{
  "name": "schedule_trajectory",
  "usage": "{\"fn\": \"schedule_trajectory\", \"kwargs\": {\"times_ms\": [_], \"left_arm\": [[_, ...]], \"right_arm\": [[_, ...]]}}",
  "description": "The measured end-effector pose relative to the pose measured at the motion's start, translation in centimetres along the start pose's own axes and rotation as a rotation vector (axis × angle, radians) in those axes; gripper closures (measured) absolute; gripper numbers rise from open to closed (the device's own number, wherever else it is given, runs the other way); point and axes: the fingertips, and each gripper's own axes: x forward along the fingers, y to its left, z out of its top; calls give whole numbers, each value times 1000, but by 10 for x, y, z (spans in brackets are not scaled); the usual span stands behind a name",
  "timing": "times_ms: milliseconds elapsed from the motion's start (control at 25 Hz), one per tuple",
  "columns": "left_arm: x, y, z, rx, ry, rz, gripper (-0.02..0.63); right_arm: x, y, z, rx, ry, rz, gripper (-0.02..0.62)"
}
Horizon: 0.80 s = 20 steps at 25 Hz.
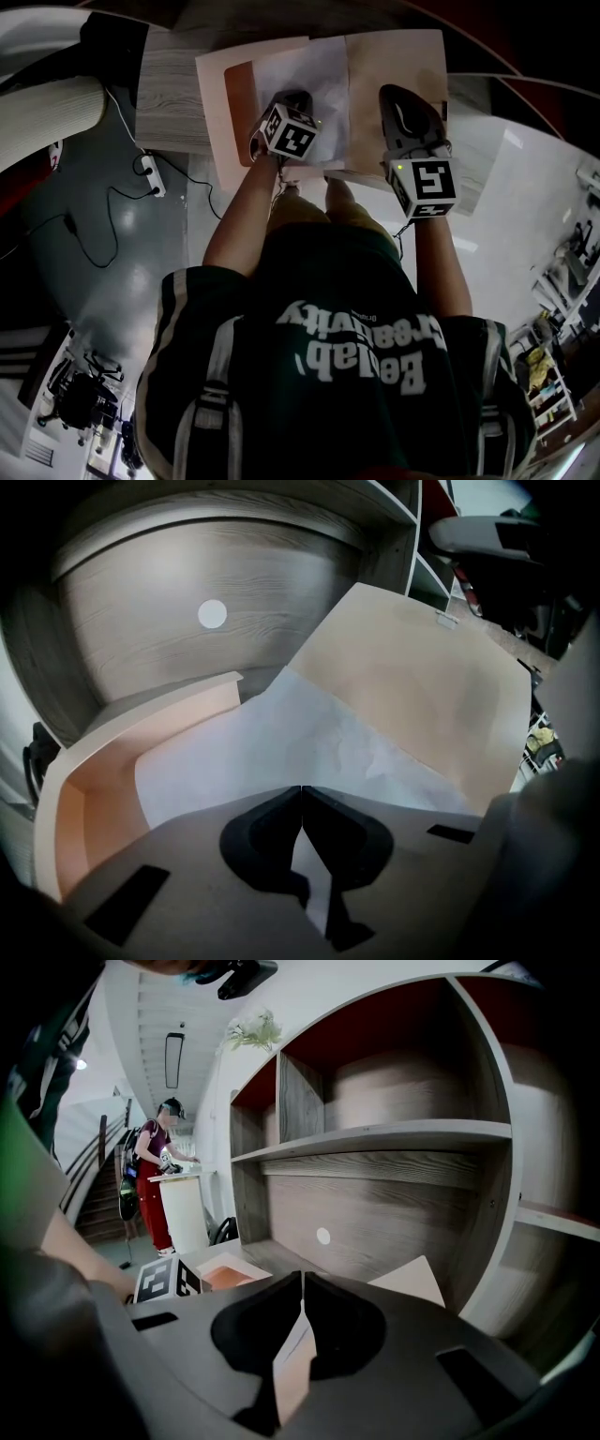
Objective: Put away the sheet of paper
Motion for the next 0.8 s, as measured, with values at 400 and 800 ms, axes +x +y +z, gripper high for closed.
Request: {"fn": "schedule_trajectory", "kwargs": {"times_ms": [400, 800], "left_arm": [[-9, 9, -11, 41, 11, -15, 587], [-26, 25, -27, 97, 53, 10, 588]], "right_arm": [[1, 5, -1, -4, -1, 9, 558], [-4, 7, 0, -3, -4, 16, 558]]}}
